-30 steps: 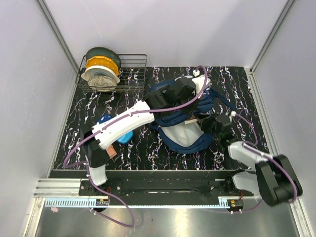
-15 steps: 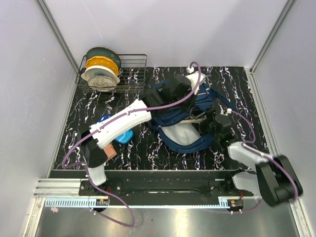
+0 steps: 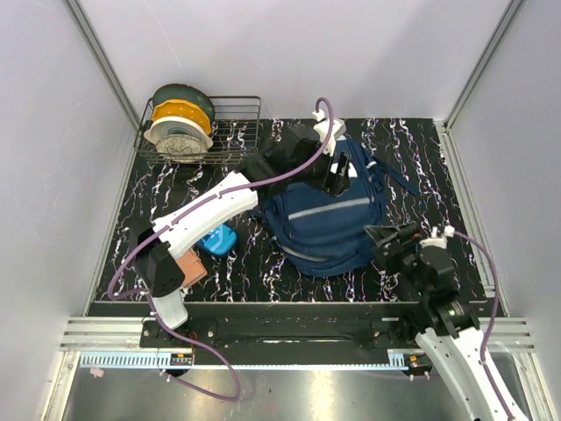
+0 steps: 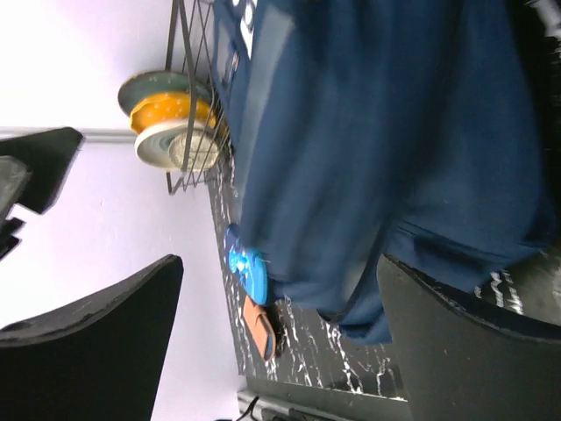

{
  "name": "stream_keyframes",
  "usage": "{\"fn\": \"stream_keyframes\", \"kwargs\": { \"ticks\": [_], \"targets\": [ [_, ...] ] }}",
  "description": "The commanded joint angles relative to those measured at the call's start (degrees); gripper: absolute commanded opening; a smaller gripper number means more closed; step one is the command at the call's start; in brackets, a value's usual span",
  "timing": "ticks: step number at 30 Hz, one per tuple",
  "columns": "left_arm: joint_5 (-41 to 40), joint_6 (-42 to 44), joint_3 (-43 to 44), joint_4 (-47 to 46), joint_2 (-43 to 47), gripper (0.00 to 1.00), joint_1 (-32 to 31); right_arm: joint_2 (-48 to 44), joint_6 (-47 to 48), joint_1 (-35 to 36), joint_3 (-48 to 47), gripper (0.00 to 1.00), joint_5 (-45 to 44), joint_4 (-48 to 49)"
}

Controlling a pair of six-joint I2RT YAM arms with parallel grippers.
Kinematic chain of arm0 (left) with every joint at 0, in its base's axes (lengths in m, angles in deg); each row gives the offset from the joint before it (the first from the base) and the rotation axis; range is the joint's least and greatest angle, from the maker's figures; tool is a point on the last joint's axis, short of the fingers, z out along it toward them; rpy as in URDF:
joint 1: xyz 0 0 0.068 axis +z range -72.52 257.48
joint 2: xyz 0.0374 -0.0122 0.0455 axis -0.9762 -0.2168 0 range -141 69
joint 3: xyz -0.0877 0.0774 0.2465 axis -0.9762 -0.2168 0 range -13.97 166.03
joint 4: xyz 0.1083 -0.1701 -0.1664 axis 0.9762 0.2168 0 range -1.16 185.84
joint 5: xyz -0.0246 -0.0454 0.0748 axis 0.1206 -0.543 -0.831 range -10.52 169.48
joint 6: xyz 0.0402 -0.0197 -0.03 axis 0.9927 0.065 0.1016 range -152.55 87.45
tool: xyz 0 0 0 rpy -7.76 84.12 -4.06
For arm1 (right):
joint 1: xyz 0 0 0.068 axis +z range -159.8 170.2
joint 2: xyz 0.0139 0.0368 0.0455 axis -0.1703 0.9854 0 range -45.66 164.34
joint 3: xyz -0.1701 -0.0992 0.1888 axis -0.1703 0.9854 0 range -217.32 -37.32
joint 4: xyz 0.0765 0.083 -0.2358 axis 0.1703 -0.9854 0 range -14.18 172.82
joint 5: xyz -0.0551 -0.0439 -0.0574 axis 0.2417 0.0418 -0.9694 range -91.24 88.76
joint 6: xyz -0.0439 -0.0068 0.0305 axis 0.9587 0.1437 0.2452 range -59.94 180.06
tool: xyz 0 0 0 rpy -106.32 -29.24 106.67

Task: Pack the student bag
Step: Place the book in the student bag, then adjust the student bag at the center of the board.

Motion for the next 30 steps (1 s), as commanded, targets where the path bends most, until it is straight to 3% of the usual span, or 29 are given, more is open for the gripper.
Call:
{"fn": "stream_keyframes", "kwargs": {
  "ticks": [1, 4, 6, 9, 11, 15, 18, 30],
  "targets": [
    [0.6, -3.0, -7.0, -5.7, 5.3, 0.84, 2.1, -10.1, 1.8, 0.3, -7.0, 0.96, -10.9, -22.7],
    [-0.9, -4.4, -14.4, -7.9, 10.6, 0.91, 4.0, -8.3, 6.6, 0.2, -11.1, 0.88, -8.7, -24.0],
    [-2.6, -5.5, -19.4, -7.8, 14.2, 0.97, 6.2, -2.0, 11.6, 0.2, -12.4, 0.85, -3.8, -21.3],
    [-3.2, -7.6, -27.2, -8.2, 16.9, 0.98, 11.1, 7.8, 16.4, 0.2, -15.7, 0.77, 6.0, -17.7],
    [-2.2, -8.4, -31.2, -8.5, 18.1, 0.98, 15.5, 12.3, 17.8, 0.2, -17.0, 0.75, 5.6, -18.5],
    [2.4, -8.9, -38.2, -9.8, 17.9, 0.98, 19.5, 17.8, 16.2, 0.2, -16.0, 0.87, 4.3, -19.7],
    [5.9, -8.6, -38.6, -11.4, 15.4, 0.97, 19.6, 21.3, 13.1, 0.2, -12.3, 0.94, 4.3, -16.6],
    [10.6, -10.1, -33.6, -15.5, 1.5, 0.95, 19.7, 31.2, 5.7, 0.2, -4.1, 1.0, 4.4, 4.8]
  ]
}}
